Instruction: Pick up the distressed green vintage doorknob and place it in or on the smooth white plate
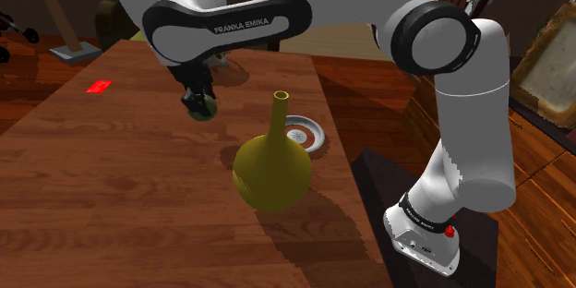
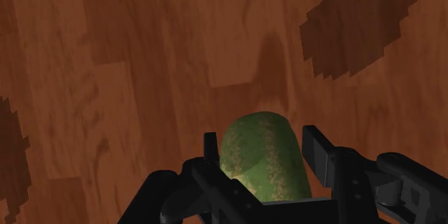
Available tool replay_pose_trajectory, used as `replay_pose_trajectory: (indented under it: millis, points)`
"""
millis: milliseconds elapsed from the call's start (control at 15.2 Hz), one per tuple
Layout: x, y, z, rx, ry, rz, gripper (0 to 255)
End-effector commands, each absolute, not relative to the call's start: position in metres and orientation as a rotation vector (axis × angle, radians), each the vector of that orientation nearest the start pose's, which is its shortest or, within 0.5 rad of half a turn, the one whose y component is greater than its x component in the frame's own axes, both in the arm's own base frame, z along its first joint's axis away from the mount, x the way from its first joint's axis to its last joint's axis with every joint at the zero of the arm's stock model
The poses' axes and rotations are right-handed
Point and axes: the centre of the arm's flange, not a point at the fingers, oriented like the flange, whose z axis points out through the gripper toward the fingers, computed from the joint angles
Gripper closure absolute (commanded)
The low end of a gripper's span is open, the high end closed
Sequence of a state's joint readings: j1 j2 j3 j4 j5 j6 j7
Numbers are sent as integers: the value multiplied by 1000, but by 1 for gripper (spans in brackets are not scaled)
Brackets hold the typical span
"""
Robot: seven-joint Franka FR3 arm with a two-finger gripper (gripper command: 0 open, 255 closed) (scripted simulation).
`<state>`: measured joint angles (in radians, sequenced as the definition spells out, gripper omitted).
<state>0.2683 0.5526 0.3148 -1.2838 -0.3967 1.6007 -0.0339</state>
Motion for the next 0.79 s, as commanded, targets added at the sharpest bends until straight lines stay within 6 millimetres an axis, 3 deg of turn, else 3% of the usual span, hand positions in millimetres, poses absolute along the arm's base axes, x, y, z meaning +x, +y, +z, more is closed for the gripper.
replay_pose_trajectory:
  millis: [0, 198, 726]
  points:
    - [620, 305, 439, -3233, -1078, 241, 255]
    - [620, 305, 450, -3233, -1078, 241, 255]
    - [543, 233, 455, -3233, -1078, 241, 255]
